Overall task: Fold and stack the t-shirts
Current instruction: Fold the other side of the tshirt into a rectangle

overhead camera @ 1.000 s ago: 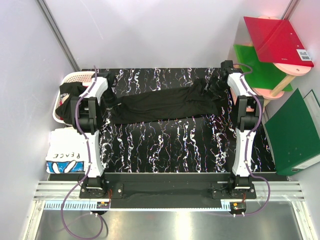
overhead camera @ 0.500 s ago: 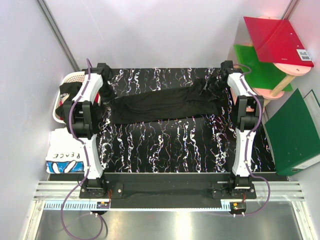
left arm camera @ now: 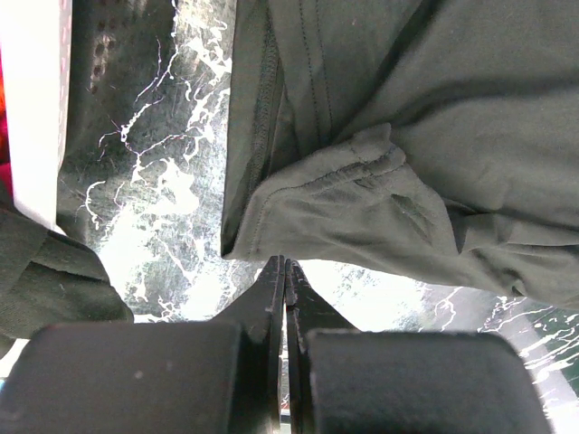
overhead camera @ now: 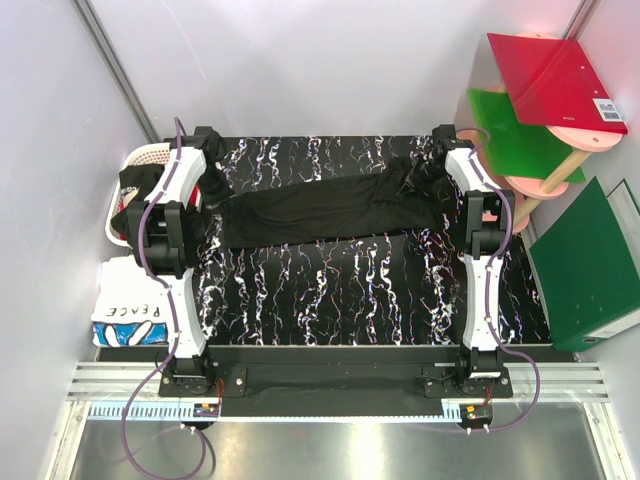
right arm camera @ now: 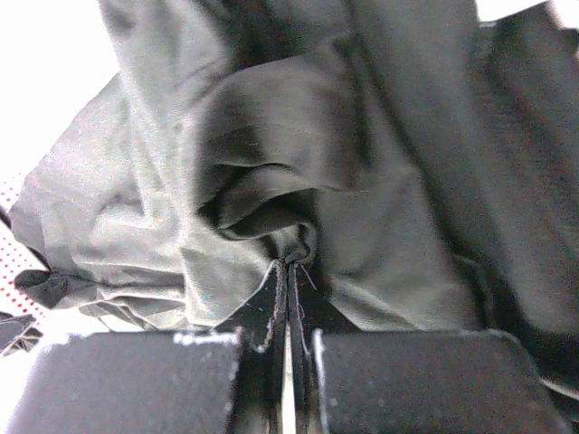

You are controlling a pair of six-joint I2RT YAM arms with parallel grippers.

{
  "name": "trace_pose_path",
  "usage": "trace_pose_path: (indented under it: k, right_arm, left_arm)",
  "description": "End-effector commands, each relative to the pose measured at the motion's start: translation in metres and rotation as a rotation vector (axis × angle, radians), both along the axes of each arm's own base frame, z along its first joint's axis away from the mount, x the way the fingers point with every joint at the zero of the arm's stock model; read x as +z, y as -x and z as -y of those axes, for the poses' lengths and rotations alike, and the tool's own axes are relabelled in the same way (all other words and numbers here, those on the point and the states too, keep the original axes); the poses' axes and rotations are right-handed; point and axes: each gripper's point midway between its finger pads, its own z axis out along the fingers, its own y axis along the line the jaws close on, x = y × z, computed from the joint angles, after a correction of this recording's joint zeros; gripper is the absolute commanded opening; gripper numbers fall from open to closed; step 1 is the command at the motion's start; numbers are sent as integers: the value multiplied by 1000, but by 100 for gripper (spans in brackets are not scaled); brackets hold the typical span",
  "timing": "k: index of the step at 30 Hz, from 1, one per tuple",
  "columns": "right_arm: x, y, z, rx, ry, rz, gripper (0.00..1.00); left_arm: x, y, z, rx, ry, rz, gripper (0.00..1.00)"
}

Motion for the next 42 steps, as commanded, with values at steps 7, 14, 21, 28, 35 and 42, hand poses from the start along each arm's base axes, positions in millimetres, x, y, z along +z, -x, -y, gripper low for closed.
trace_pose_path:
  k: [7, 14, 21, 28, 35, 42]
  right_arm:
    - [94, -20, -21, 11, -64, 192, 0]
    - [104, -60, -63, 68, -246, 304, 2]
    - [74, -91, -96, 31, -377, 307, 61]
    - [92, -84, -79, 48, -237, 385, 92]
    - [140, -54, -67, 62, -186, 433, 89]
    - [155, -26, -59, 65, -164, 423, 86]
  left_arm:
    - [-1, -3, 0, -33, 12, 10, 0]
    - [-2, -7, 1, -51, 17, 12, 0]
    - [4, -7, 4, -51, 34, 25, 0]
    - [25, -22, 10, -70, 54, 116, 55]
    - [54, -48, 28, -100, 142, 272, 99]
    - [37, -65, 48, -113, 215, 257, 0]
